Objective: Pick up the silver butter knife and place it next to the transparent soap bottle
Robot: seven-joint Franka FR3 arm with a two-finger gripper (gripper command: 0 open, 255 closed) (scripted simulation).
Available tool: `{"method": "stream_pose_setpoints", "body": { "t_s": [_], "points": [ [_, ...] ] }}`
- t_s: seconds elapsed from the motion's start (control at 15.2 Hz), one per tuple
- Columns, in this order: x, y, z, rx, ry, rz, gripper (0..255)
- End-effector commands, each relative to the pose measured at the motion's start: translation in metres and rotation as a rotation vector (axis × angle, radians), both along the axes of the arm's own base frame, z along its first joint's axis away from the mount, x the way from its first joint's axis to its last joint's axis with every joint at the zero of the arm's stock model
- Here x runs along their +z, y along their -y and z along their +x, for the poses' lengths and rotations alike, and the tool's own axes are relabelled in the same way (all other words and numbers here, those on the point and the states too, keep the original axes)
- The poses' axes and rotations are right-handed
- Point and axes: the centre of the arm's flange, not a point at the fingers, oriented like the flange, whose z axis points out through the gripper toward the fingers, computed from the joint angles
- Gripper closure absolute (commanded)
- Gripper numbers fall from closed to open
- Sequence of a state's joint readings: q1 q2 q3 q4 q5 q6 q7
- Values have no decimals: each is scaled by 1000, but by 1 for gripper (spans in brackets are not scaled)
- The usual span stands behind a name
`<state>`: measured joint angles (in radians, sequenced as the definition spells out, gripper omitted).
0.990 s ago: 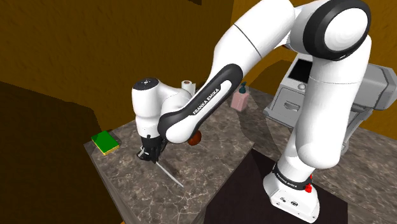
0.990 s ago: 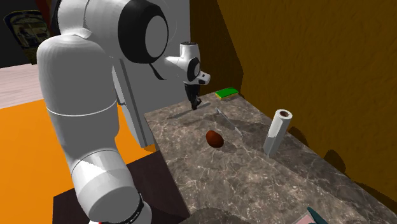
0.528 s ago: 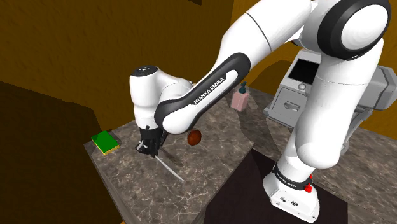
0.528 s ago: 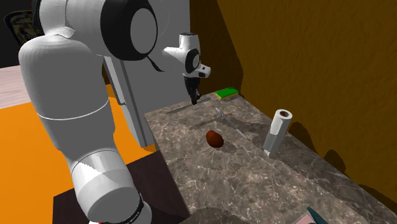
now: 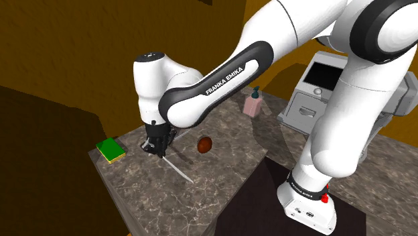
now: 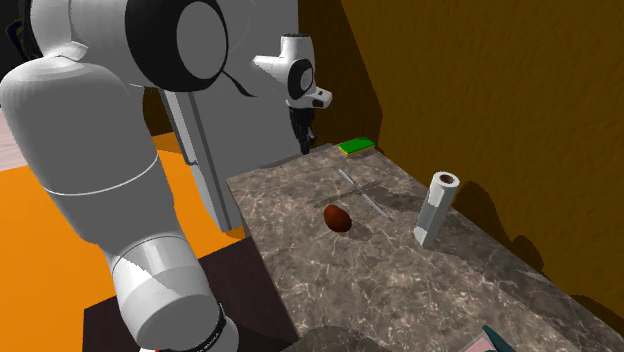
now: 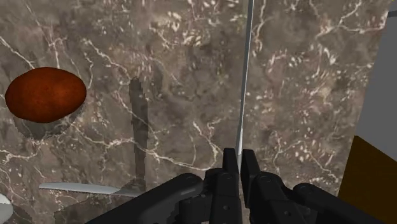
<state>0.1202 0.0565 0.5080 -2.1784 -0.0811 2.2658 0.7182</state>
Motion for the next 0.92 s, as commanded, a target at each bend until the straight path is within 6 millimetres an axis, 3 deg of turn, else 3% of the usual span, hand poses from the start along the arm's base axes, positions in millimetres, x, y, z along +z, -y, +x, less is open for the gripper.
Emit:
{"method": "stream_pose_setpoints", "body": {
  "t_s": [0.0, 0.86],
  "points": [
    [11, -1, 0, 0, -1, 0, 255],
    [80, -1, 0, 0, -1, 0, 255]
  ]
}}
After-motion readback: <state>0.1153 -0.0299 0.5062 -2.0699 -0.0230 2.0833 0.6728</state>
